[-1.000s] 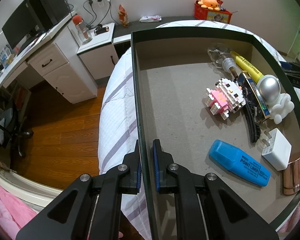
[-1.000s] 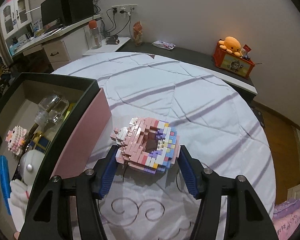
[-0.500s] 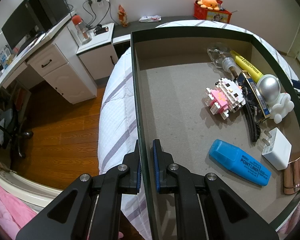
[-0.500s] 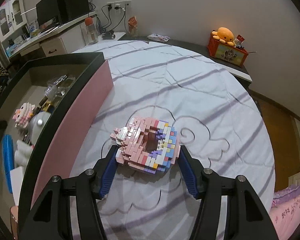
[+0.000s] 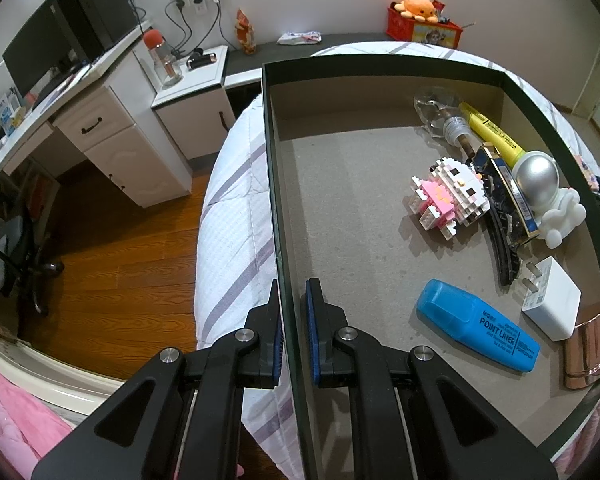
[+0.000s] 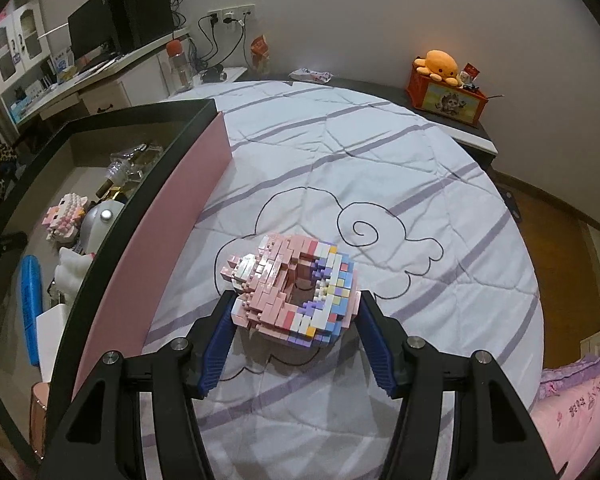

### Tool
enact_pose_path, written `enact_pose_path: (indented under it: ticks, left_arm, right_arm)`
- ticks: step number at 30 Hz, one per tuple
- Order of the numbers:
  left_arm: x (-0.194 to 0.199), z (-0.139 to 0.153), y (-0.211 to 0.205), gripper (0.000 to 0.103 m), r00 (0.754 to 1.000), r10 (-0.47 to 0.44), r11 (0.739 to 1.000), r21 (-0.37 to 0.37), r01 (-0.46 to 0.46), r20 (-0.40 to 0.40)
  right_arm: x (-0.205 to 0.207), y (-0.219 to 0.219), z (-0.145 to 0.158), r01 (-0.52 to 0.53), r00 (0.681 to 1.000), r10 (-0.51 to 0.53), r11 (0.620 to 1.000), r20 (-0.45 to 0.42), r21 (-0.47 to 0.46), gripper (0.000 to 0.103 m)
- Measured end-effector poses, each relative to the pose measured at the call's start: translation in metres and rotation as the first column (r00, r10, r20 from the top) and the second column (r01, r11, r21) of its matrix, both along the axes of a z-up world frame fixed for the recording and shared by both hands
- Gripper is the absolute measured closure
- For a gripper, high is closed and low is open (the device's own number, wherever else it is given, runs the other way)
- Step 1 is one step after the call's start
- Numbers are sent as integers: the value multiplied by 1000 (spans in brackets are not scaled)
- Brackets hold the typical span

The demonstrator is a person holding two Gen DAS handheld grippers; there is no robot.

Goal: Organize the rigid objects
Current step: 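Lift the pink block donut and carry it over the box with right gripper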

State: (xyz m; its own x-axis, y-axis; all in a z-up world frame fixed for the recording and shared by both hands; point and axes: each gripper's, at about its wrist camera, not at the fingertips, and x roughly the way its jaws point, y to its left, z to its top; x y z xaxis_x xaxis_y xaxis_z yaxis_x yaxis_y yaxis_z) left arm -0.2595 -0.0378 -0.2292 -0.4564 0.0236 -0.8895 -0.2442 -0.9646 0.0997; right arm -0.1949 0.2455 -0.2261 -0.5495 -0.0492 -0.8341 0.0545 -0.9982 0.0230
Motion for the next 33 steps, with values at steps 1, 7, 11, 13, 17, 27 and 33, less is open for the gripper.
enact_pose_path:
  ticks: [1, 7, 11, 13, 17, 27, 33]
  left_arm:
    - [0, 0, 0, 95, 1000, 0, 1000, 1, 0, 0]
    - [0, 0, -1, 94, 1000, 0, 1000, 3, 0, 1]
    - [0, 0, -1, 93, 1000, -1, 1000, 4, 1, 2]
    - [0, 0, -2, 93, 1000, -2, 1000, 2, 2, 1]
    - [0, -1, -1, 93, 1000, -4, 1000, 1, 4, 0]
    - [0, -1, 1, 93, 1000, -13, 1000, -16, 13, -2]
    - [1, -1, 1, 93, 1000, -13, 1000, -13, 13, -3]
  right_arm:
    - [1, 1, 0, 2, 1000, -2, 1000, -1, -4, 43]
    - [7, 3, 11, 12, 1000, -12, 1000, -29, -11, 43]
    - [8, 1, 19, -4, 999, 3, 1000, -38, -25, 43]
    - [10, 0, 23, -3, 999, 1, 1000, -50, -25, 43]
    - [11, -5, 32, -15, 998, 13, 1000, -68, -27, 43]
    - [19, -35, 62, -73, 988, 70, 997, -135, -21, 42]
    - [16, -76, 75, -153, 977, 148, 988, -154, -19, 42]
